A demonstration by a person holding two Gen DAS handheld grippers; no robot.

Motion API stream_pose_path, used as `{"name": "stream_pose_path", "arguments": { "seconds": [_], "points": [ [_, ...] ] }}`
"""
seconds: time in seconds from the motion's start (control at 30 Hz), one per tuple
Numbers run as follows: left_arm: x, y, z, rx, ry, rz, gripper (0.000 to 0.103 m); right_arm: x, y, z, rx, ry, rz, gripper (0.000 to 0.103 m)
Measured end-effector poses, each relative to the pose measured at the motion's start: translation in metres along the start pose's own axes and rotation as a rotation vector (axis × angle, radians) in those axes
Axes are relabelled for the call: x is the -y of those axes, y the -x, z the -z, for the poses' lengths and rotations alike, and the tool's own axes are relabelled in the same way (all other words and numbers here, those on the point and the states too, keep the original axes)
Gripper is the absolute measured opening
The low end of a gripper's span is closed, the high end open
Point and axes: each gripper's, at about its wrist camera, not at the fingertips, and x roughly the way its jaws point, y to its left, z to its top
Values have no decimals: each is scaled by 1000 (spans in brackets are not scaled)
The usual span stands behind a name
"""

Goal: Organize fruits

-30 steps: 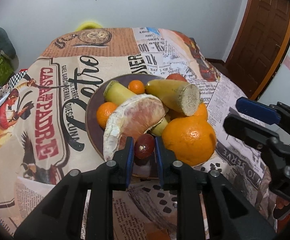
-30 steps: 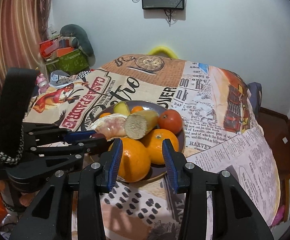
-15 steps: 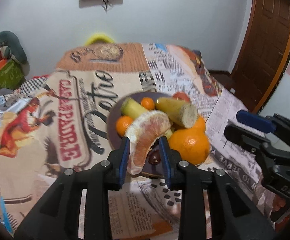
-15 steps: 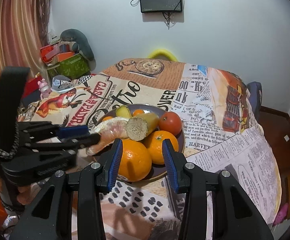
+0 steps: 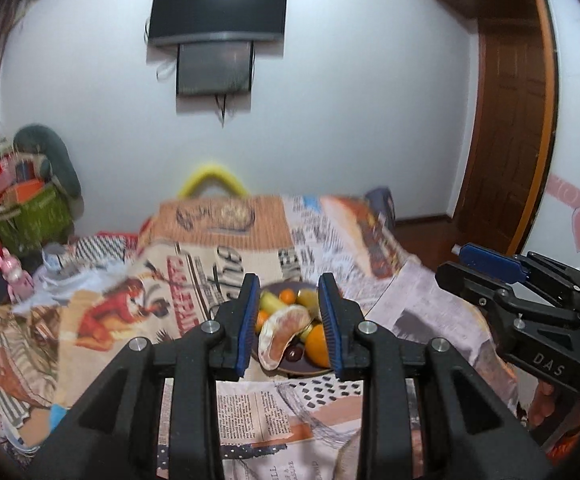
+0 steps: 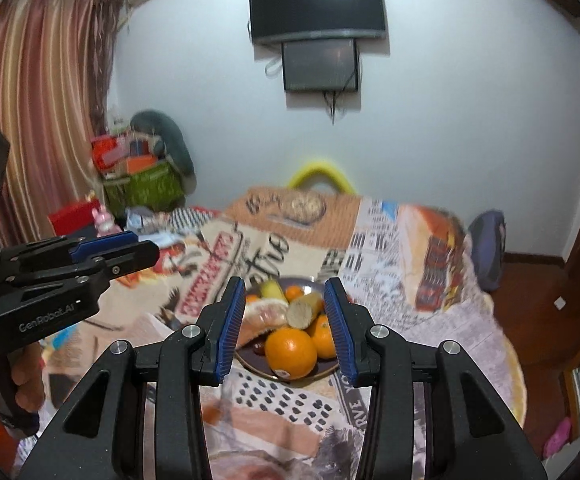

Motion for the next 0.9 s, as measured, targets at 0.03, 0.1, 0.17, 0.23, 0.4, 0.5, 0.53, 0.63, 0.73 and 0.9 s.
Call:
{"name": "stream_pose_path", "arguments": {
  "seconds": [0.03, 0.1, 0.17, 0.23, 0.4, 0.5, 0.53, 0.63, 0.73, 0.9],
  "points": [
    [3, 13, -3, 22, -4, 0, 30, -3, 11, -3, 24, 0, 4, 38],
    [7, 34, -7, 60, -12, 0, 30, -8, 32, -8, 67, -3, 11, 40],
    [11, 55, -10, 98, -21, -1, 30, -12, 52, -11, 113, -10, 21, 45],
    [15, 74, -11, 131, -27, 0, 32, -15, 66, -12, 145, -17, 26, 46],
    [24, 114, -8, 210, -27, -10, 49, -20, 95, -13, 215, -41, 29, 53],
    [27, 129, -4, 237, -26, -18, 58, -24, 106, -10, 246, -41, 41, 55],
    [28, 133, -3, 244, -28, -23, 60, -26, 110, -9, 256, -40, 46, 57],
    [31, 141, 0, 260, -31, -30, 73, -30, 113, -6, 293, -37, 85, 76],
    [32, 150, 2, 283, -21, -40, 98, -35, 116, -4, 311, -34, 109, 84],
    [32, 158, 5, 300, -16, -58, 102, -39, 117, 0, 324, -33, 145, 98]
  ]
}}
